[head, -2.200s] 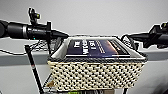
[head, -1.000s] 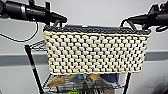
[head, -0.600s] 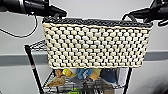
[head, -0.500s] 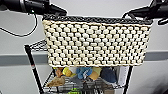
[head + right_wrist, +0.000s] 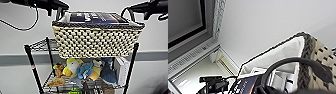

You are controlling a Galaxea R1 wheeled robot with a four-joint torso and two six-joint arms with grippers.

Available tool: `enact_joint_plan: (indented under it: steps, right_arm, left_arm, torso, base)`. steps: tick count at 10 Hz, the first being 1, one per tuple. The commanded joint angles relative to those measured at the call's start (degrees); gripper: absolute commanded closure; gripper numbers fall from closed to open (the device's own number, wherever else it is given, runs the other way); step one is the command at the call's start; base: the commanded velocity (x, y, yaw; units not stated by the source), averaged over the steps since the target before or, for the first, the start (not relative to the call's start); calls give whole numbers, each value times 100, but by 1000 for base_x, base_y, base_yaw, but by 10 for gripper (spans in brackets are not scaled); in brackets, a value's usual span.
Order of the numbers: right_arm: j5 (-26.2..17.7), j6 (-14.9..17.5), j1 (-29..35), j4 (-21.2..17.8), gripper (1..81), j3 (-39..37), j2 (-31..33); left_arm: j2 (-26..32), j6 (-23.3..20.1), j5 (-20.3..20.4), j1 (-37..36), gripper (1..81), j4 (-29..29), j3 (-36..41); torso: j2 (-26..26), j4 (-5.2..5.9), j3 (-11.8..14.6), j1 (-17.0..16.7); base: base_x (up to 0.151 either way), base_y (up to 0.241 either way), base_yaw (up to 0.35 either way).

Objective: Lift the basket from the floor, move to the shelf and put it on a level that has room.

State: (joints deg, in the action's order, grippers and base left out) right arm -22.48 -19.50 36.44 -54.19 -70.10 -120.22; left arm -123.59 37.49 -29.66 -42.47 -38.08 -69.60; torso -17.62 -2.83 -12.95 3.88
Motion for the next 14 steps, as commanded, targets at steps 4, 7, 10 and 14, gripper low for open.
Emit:
enact_joint_plan:
  steps: [4,7,10,14]
  right_arm:
    - [235,-27,1133,-180,811,-820,-567]
    - [165,16,895,-92,811,-1232,-864]
    - [-63,69,622,144,811,-1899,-1268]
    - [-239,78,517,347,811,-2516,-1673]
  left_arm:
    - [-413,-66,171,-1083,811,-24,-784]
    - [-536,-119,-91,-890,811,73,-1309]
    - [-720,-417,-145,-459,811,82,-1881]
    - [-1071,-655,-268,-195,811,109,-2523]
  torso:
    - [2,0,-2,2]
    - [2,0,-2,0]
    - [5,0,-2,2]
    - [6,0,-4,4]
  base:
    - [0,0,0]
    - [0,0,0]
    - [0,0,0]
    - [0,0,0]
